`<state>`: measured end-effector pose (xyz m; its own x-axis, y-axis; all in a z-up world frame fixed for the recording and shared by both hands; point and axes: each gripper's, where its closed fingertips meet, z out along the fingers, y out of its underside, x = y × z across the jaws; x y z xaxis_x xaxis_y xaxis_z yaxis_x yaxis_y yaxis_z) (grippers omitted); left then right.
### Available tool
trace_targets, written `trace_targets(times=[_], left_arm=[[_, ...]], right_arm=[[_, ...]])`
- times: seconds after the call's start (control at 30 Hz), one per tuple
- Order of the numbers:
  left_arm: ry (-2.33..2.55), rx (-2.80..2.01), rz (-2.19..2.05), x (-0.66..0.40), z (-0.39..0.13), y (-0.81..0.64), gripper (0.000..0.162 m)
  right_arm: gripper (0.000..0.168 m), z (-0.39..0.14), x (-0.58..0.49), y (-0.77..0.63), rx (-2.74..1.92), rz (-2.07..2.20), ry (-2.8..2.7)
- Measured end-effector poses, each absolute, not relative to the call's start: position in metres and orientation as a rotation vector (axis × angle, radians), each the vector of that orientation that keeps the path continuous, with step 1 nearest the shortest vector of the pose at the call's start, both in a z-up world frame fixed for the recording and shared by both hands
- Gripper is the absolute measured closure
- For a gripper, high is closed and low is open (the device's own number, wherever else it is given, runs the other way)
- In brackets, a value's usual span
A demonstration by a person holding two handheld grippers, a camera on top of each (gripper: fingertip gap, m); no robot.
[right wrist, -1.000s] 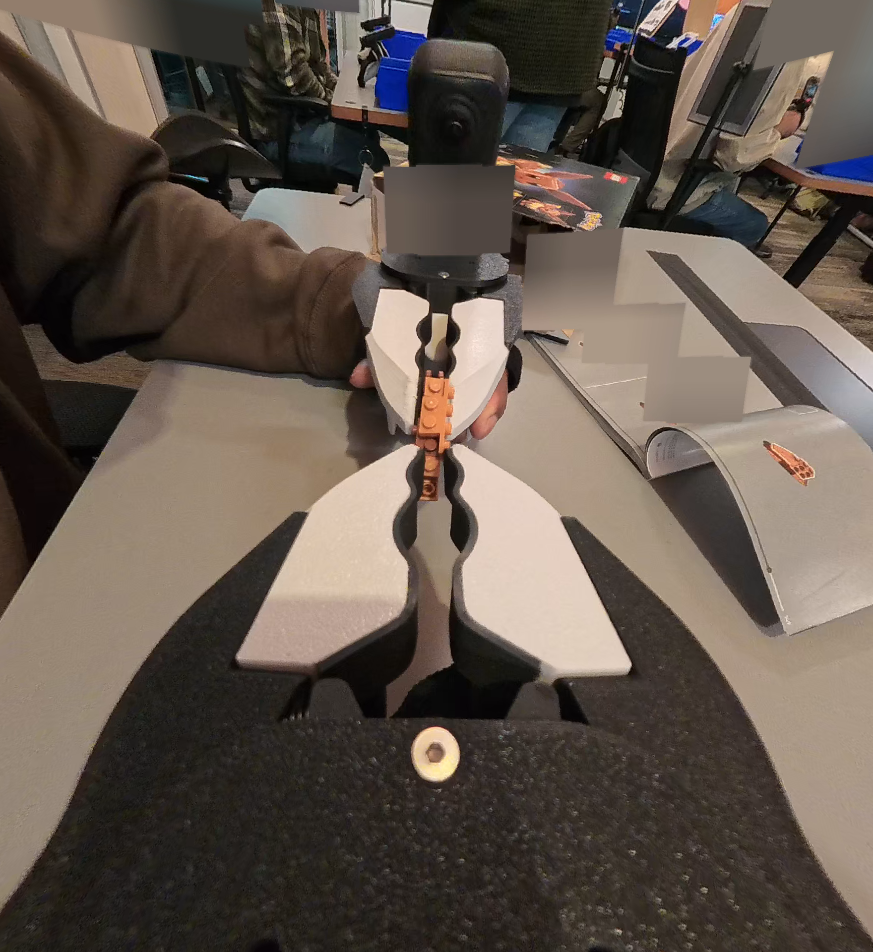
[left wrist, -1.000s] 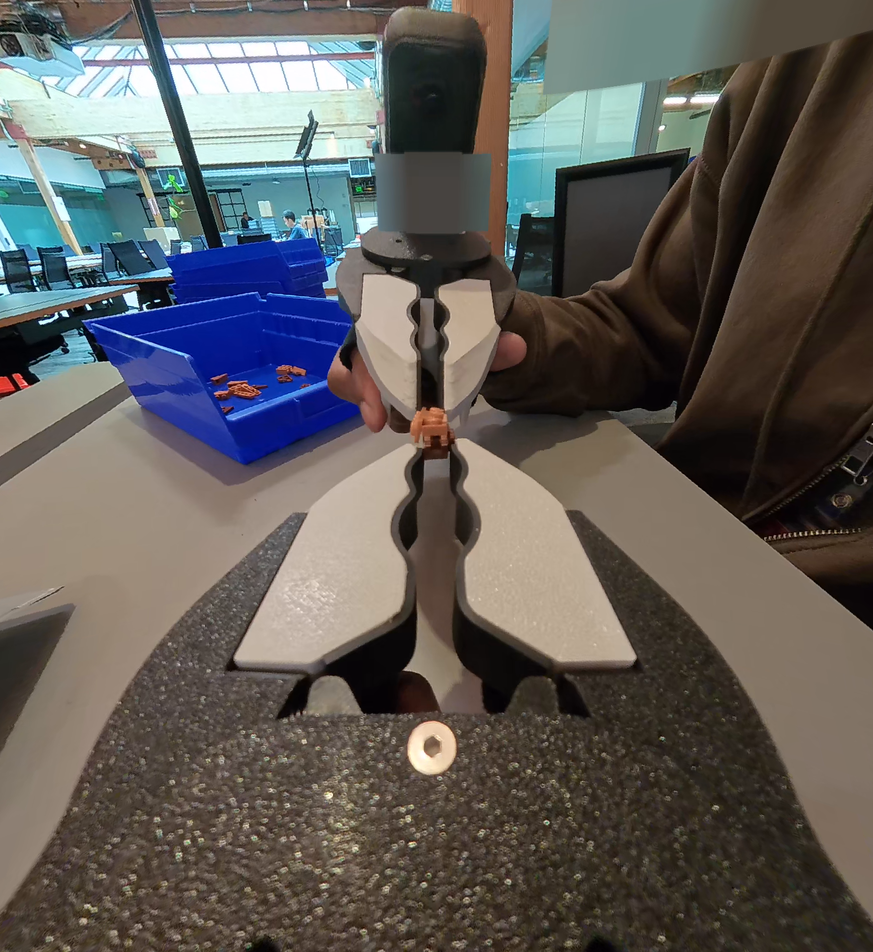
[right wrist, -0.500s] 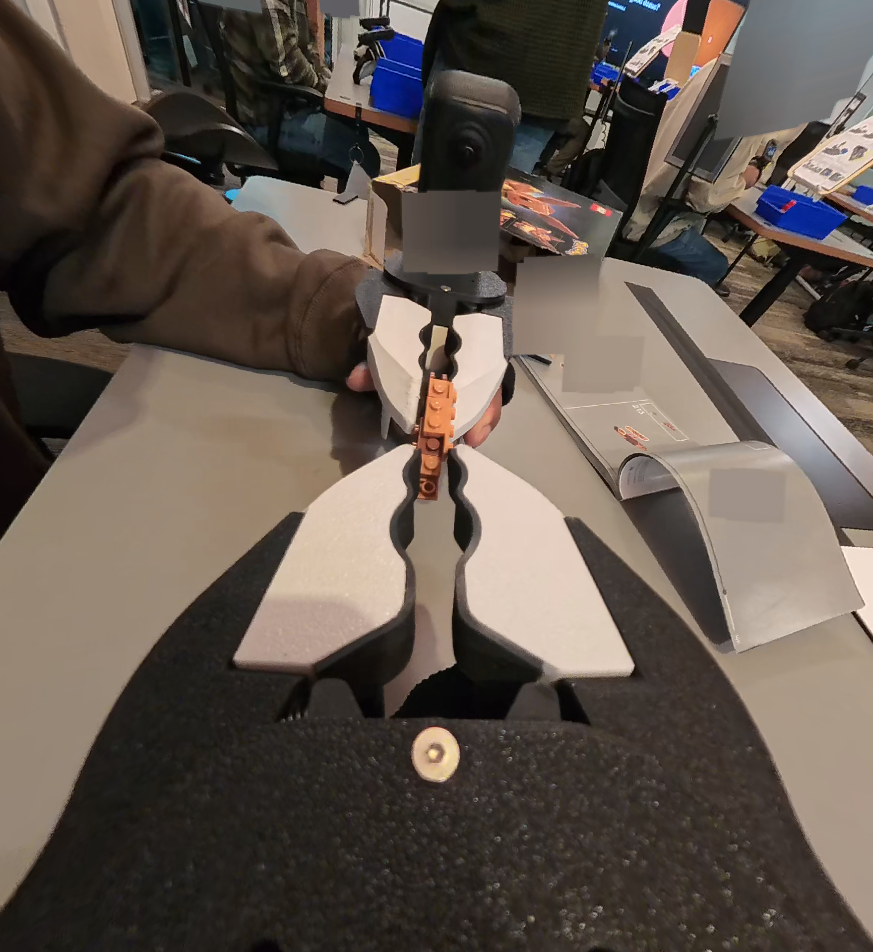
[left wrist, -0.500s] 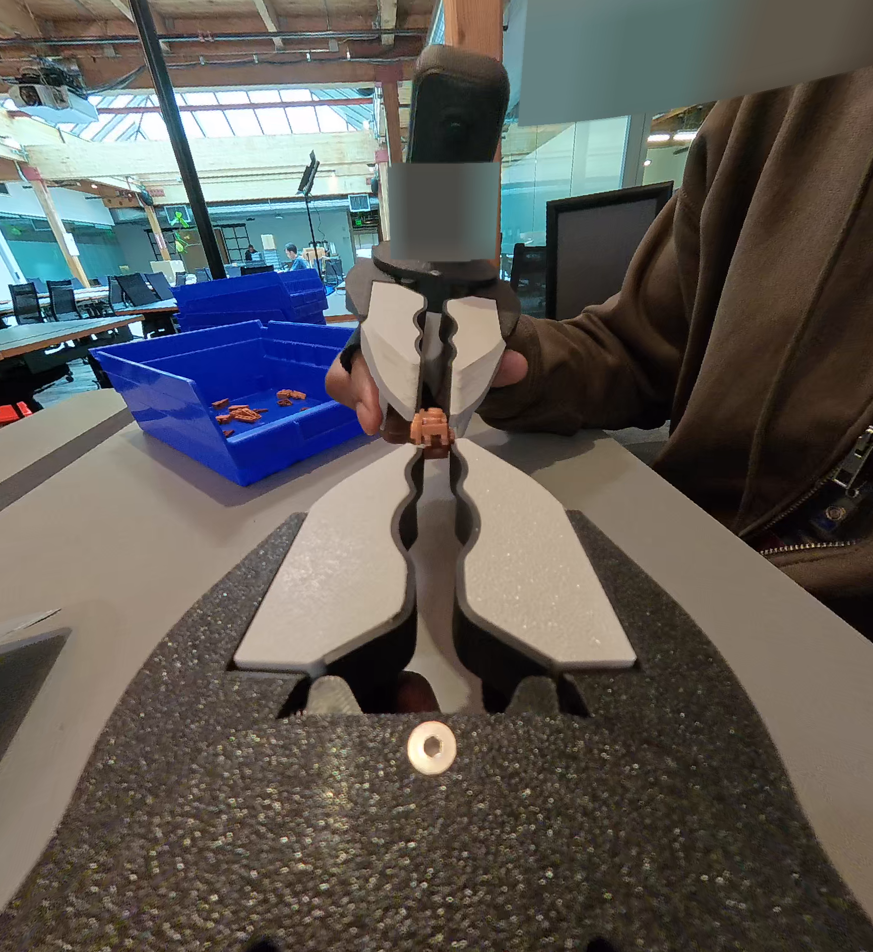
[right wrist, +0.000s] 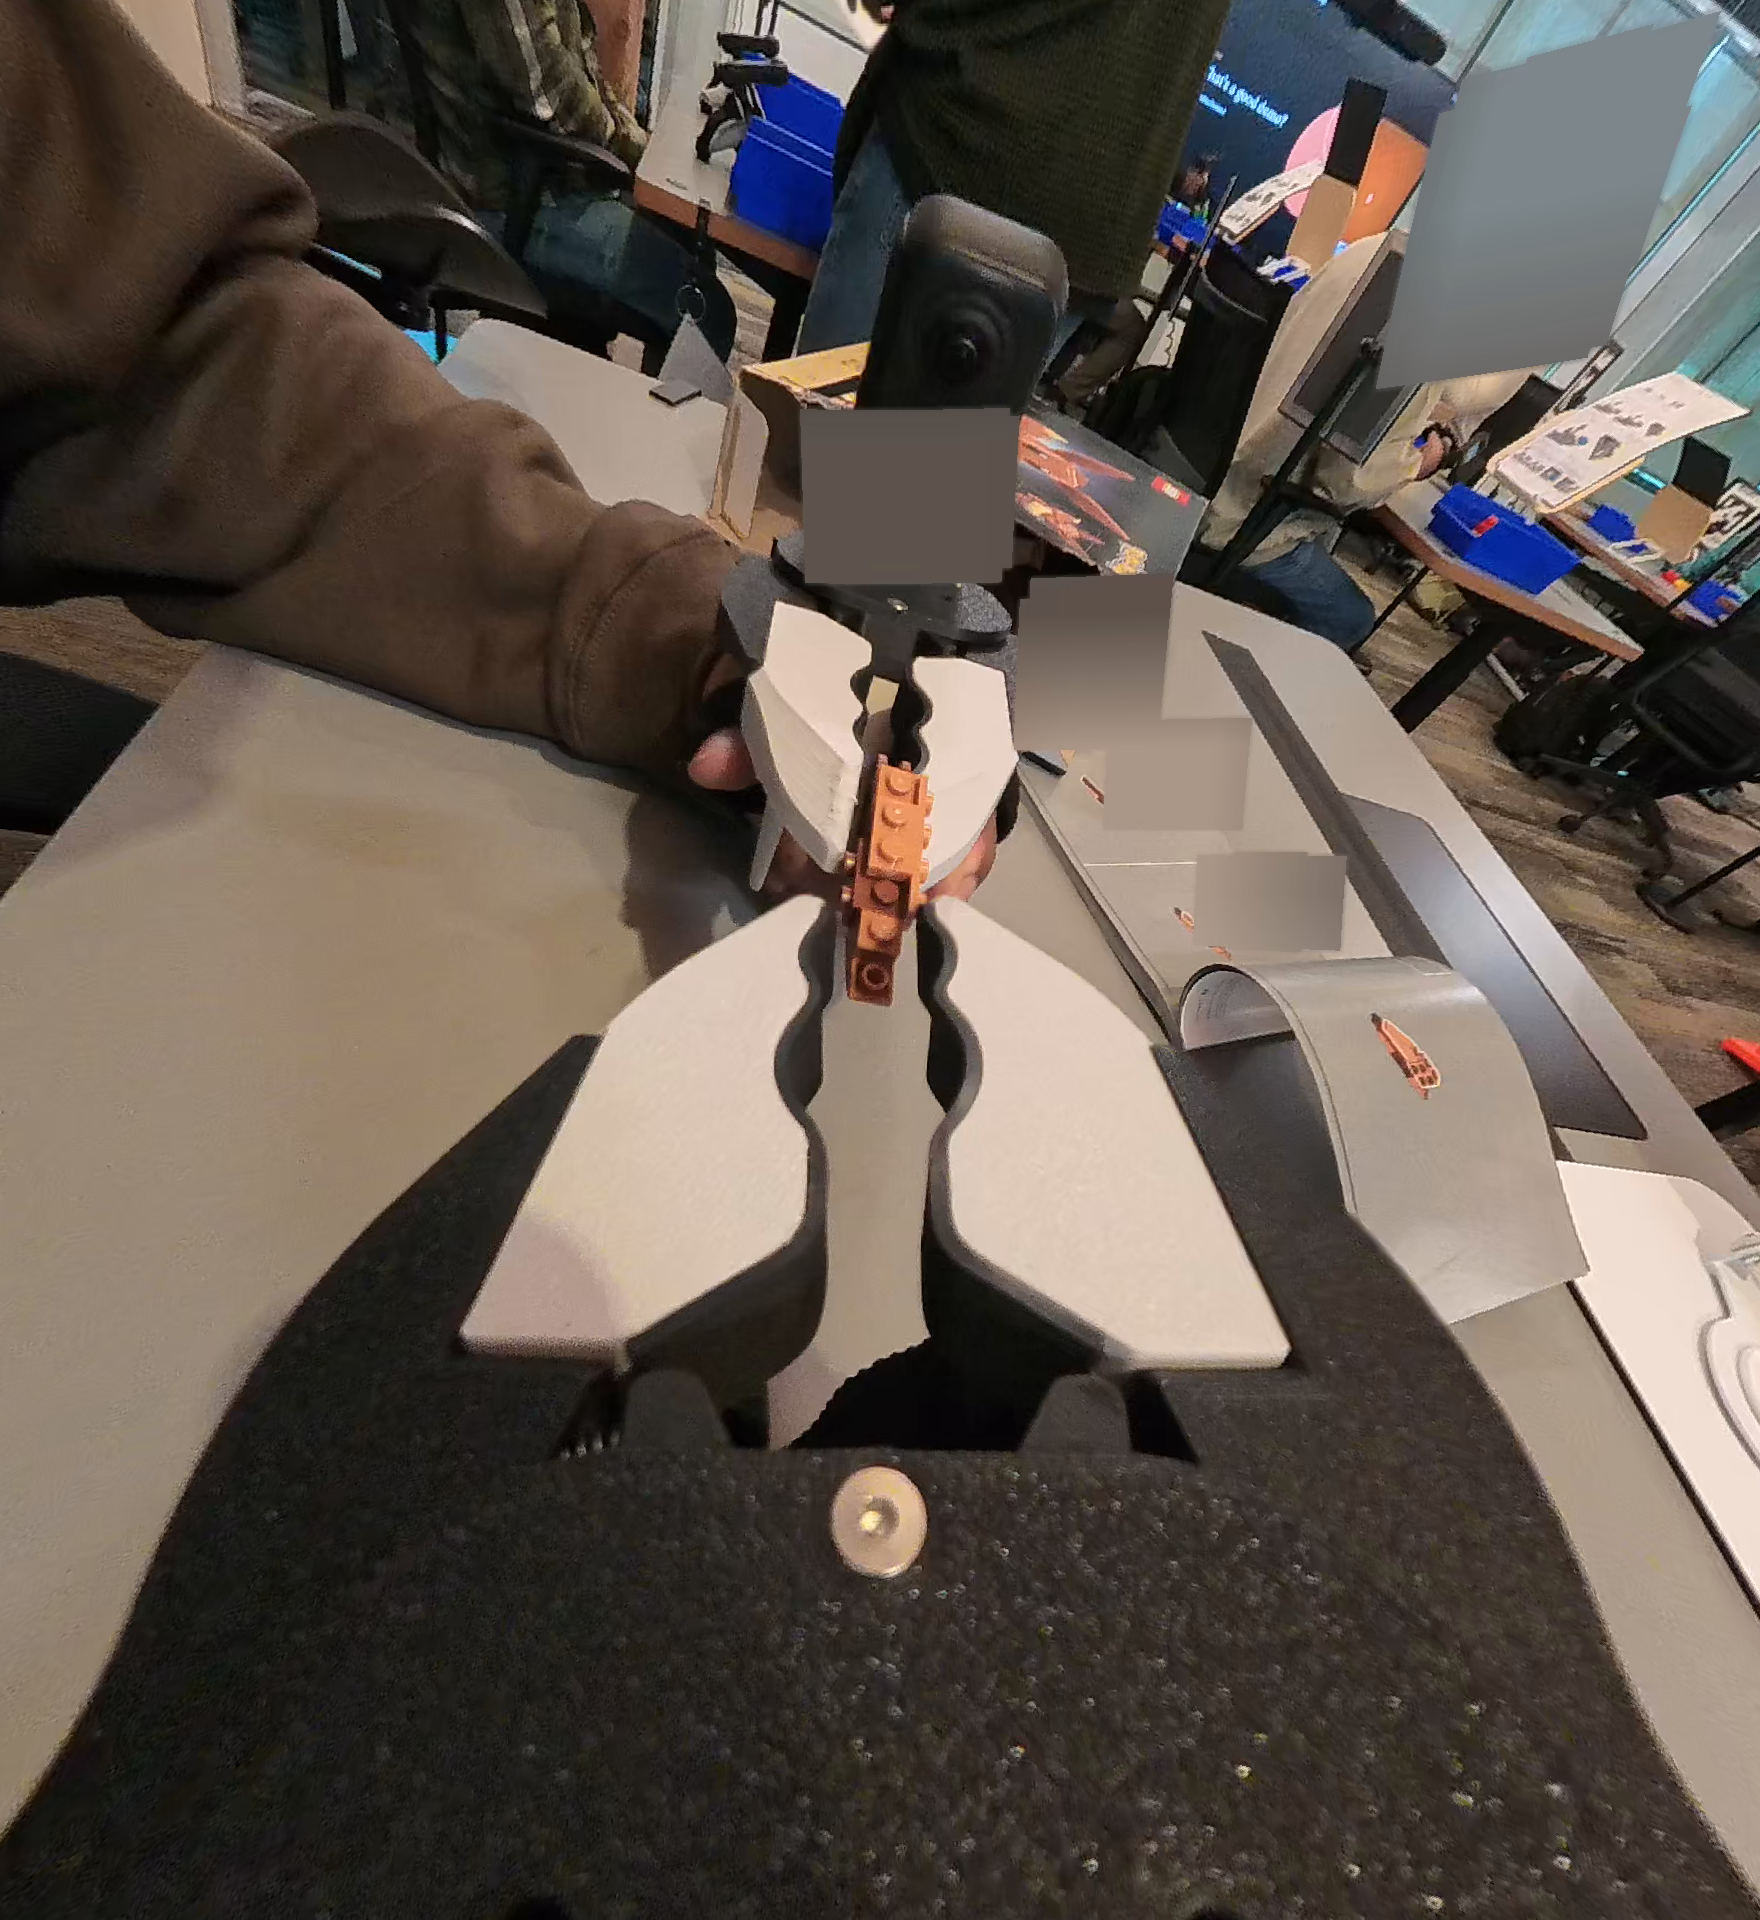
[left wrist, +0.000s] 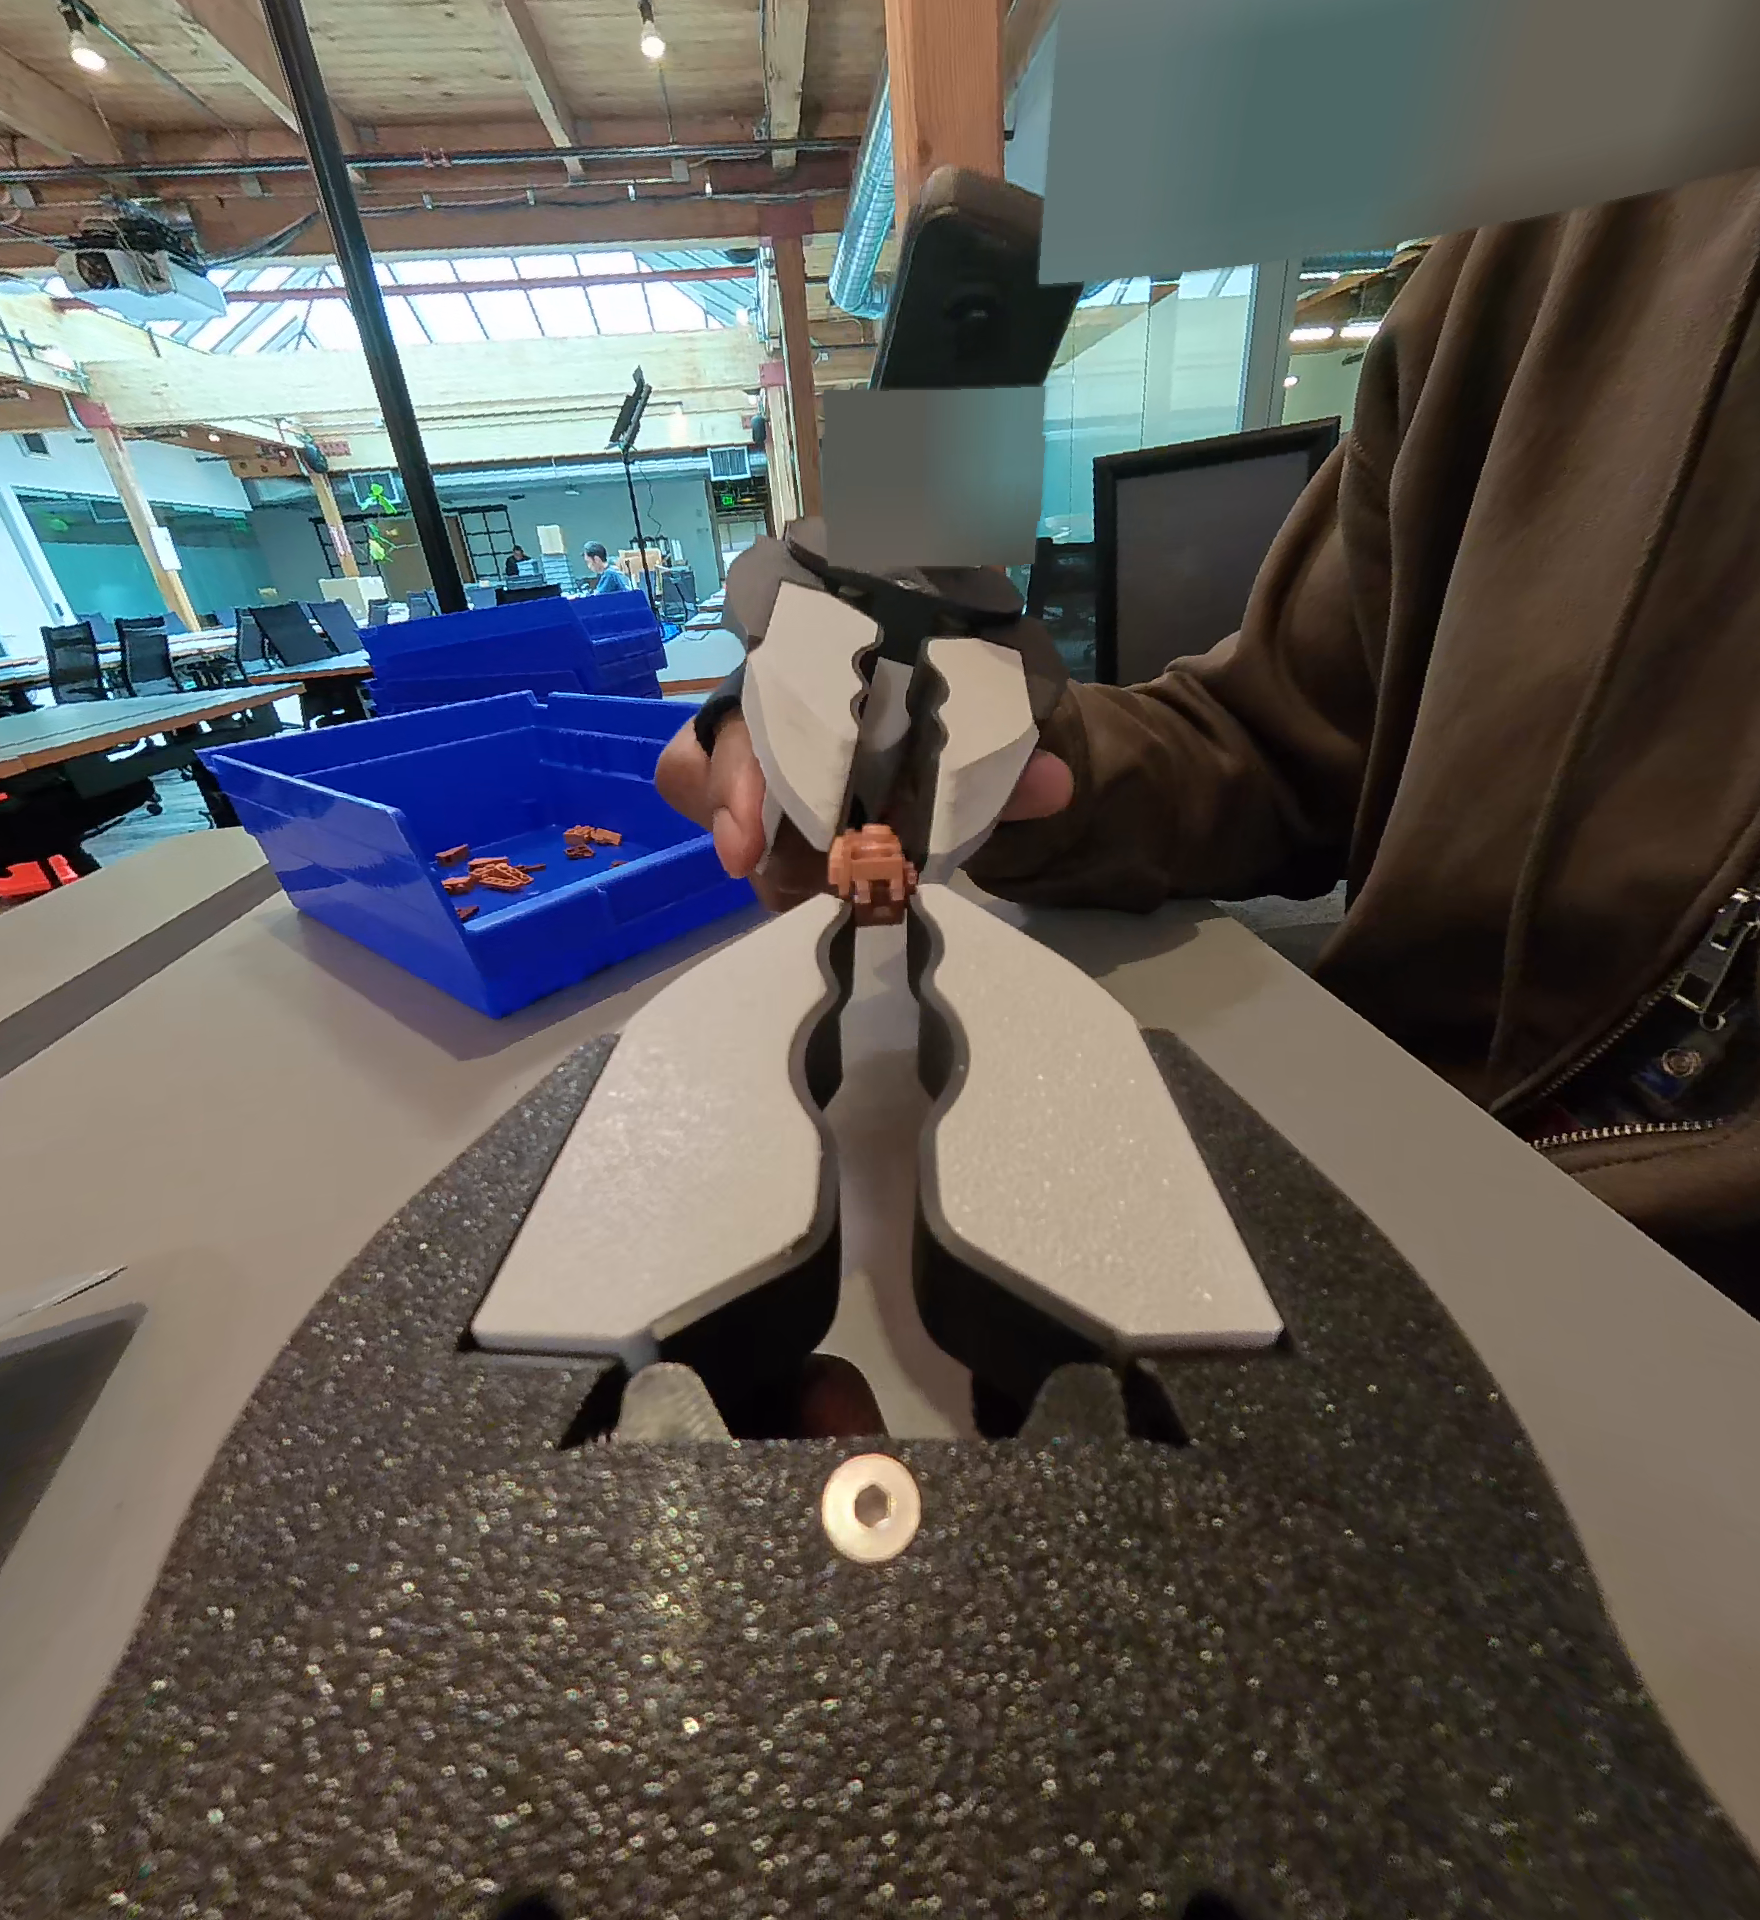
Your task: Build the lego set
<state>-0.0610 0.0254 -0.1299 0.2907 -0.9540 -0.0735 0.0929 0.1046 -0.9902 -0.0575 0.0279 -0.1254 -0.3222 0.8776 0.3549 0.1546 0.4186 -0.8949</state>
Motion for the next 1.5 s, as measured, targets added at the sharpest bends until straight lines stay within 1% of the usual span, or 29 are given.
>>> trace_targets(times=[0.2,0.37,0.47,0.6,0.77,0.87,1.13,1.37,1.4,1.47,1.5], left_arm=[[0.950,-1.179,-0.982,-0.062,-0.127,0.025,0.153],[0.947,-1.176,-0.983,-0.063,-0.127,0.026,0.153],[0.947,-1.186,-0.975,-0.064,-0.128,0.027,0.153],[0.924,-1.210,-0.937,-0.071,-0.128,0.033,0.153],[0.871,-1.231,-0.896,-0.084,-0.125,0.042,0.153],[0.840,-1.242,-0.864,-0.091,-0.124,0.048,0.152],[0.780,-1.268,-0.786,-0.111,-0.123,0.053,0.153],[0.796,-1.297,-0.774,-0.109,-0.130,0.053,0.153],[0.799,-1.296,-0.776,-0.109,-0.130,0.053,0.153],[0.800,-1.291,-0.777,-0.108,-0.128,0.052,0.153],[0.799,-1.289,-0.778,-0.108,-0.128,0.051,0.153]], right_arm=[[0.153,-0.118,-0.056,0.028,-0.868,0.984,-1.720],[0.150,-0.114,-0.054,0.027,-0.812,0.963,-1.704],[0.147,-0.121,-0.053,0.033,-0.820,0.931,-1.723],[0.146,-0.132,-0.043,0.056,-0.949,0.881,-1.701],[0.147,-0.163,-0.039,0.068,-1.156,0.901,-1.734],[0.146,-0.181,-0.051,0.057,-1.203,0.918,-1.808],[0.143,-0.225,-0.084,0.029,-1.138,0.817,-2.037],[0.151,-0.234,-0.102,0.027,-1.187,0.815,-2.065],[0.153,-0.238,-0.103,0.027,-1.198,0.791,-2.083],[0.164,-0.242,-0.103,0.028,-1.202,0.744,-2.103],[0.164,-0.242,-0.104,0.027,-1.195,0.737,-2.103]])
